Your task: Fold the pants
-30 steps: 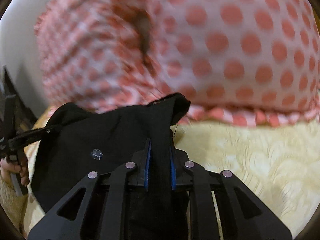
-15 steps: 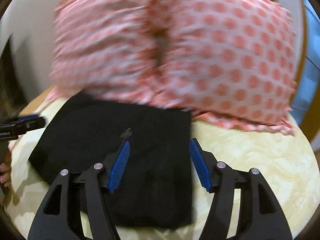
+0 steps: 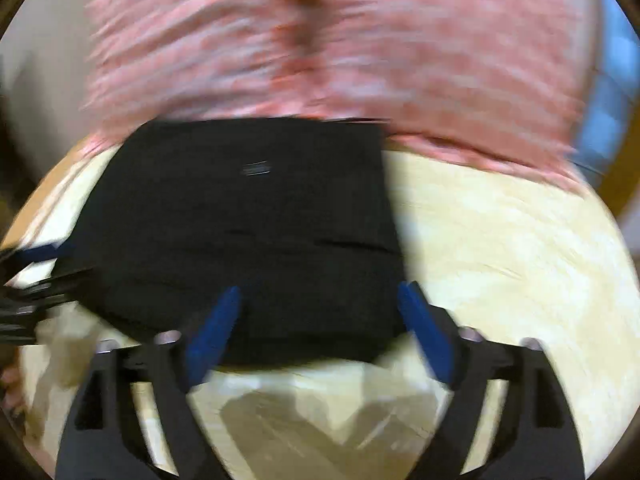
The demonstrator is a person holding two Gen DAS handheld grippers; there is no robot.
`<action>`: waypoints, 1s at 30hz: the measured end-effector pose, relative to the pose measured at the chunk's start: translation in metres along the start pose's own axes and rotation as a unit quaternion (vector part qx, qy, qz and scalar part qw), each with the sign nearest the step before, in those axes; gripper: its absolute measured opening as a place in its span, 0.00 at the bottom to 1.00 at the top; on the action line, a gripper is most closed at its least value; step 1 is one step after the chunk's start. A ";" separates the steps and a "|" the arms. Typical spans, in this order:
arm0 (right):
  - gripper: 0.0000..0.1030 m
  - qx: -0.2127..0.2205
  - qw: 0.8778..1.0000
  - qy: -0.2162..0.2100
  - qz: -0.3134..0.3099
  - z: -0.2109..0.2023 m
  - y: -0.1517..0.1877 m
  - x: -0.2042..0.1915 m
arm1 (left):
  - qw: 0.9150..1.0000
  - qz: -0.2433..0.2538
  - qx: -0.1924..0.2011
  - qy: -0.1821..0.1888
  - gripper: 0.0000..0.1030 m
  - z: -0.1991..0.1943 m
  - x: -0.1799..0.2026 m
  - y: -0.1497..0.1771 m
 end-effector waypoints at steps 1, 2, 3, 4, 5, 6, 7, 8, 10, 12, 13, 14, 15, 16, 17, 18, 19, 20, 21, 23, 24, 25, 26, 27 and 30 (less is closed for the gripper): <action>0.99 0.013 0.999 0.008 0.037 -0.009 0.005 0.017 | 1.000 0.000 0.012 -0.019 0.98 -0.014 -0.011 0.008; 0.99 0.017 0.998 0.003 0.065 -0.015 0.012 0.027 | 0.999 -0.001 0.020 -0.035 0.98 -0.023 -0.018 0.013; 0.99 0.016 0.996 -0.011 0.086 -0.021 0.021 0.032 | 0.999 -0.003 0.024 -0.047 0.98 -0.032 -0.024 0.022; 0.99 0.016 0.995 -0.026 0.091 -0.024 0.027 0.031 | 0.998 -0.005 0.023 -0.051 0.98 -0.039 -0.026 0.031; 0.99 0.017 0.995 -0.044 0.089 -0.028 0.036 0.026 | 0.999 -0.007 0.018 -0.048 0.98 -0.043 -0.027 0.044; 0.99 0.018 0.995 -0.057 0.080 -0.033 0.044 0.018 | 0.999 -0.010 0.013 -0.042 0.98 -0.046 -0.025 0.056; 0.99 0.023 0.995 -0.070 0.063 -0.039 0.054 0.006 | 0.999 -0.013 0.011 -0.037 0.98 -0.049 -0.025 0.064; 0.99 0.029 0.995 -0.080 0.046 -0.044 0.062 -0.006 | 0.999 -0.016 0.011 -0.032 0.98 -0.053 -0.024 0.075; 0.99 0.041 0.995 -0.096 0.010 -0.055 0.076 -0.030 | 0.999 -0.019 0.020 -0.030 0.98 -0.058 -0.020 0.090; 0.99 0.050 0.993 -0.104 -0.013 -0.062 0.083 -0.048 | 0.999 -0.014 0.033 -0.035 0.98 -0.062 -0.015 0.102; 0.99 0.057 0.993 -0.104 -0.025 -0.065 0.087 -0.056 | 0.998 -0.007 0.042 -0.038 0.98 -0.065 -0.011 0.106; 0.99 0.061 0.992 -0.100 -0.038 -0.066 0.089 -0.063 | 0.998 -0.002 0.048 -0.042 0.98 -0.066 -0.009 0.109; 0.99 0.062 0.992 -0.097 -0.046 -0.067 0.090 -0.066 | 0.997 0.005 0.053 -0.047 0.98 -0.067 -0.007 0.112; 0.99 0.061 0.992 -0.095 -0.054 -0.067 0.093 -0.070 | 0.997 0.014 0.055 -0.052 0.98 -0.067 -0.004 0.115; 0.99 0.057 0.992 -0.097 -0.058 -0.066 0.095 -0.073 | 0.997 0.021 0.055 -0.055 0.98 -0.066 -0.002 0.119; 0.99 0.052 0.992 -0.100 -0.060 -0.064 0.097 -0.075 | 0.997 0.023 0.054 -0.057 0.98 -0.066 -0.001 0.121; 0.99 0.045 0.992 -0.103 -0.060 -0.063 0.100 -0.077 | 0.997 0.023 0.053 -0.056 0.98 -0.065 -0.001 0.123; 0.99 0.042 0.992 -0.104 -0.058 -0.062 0.103 -0.078 | 0.997 0.021 0.051 -0.053 0.98 -0.064 -0.002 0.126; 0.99 0.039 0.992 -0.105 -0.055 -0.062 0.106 -0.079 | 0.997 0.017 0.047 -0.051 0.98 -0.062 -0.002 0.128; 0.99 0.033 0.993 -0.103 -0.049 -0.059 0.110 -0.078 | 0.998 0.006 0.036 -0.045 0.98 -0.058 -0.005 0.132; 0.99 0.029 0.993 -0.102 -0.048 -0.057 0.112 -0.078 | 0.998 0.003 0.036 -0.042 0.98 -0.056 -0.006 0.134; 0.99 0.021 0.994 -0.099 -0.045 -0.054 0.115 -0.078 | 0.998 0.003 0.040 -0.042 0.98 -0.057 -0.006 0.135; 0.99 0.024 0.994 -0.095 -0.048 -0.055 0.117 -0.078 | 0.998 0.004 0.043 -0.043 0.98 -0.057 -0.006 0.136; 0.99 0.026 0.994 -0.088 -0.054 -0.055 0.118 -0.079 | 0.998 0.004 0.045 -0.043 0.98 -0.058 -0.006 0.136; 0.99 0.034 0.995 -0.078 -0.055 -0.057 0.120 -0.080 | 0.998 0.003 0.056 -0.042 0.98 -0.059 -0.006 0.137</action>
Point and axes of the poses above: each gripper's, at about its wrist camera, not at the fingertips, and z roughly the way its jaws point, x to its right, y to its underside, the point moved 8 cm from there along z, roughly the way its jaws point, and after that the axes turned 4 degrees about -z, right-handed, at the moved point
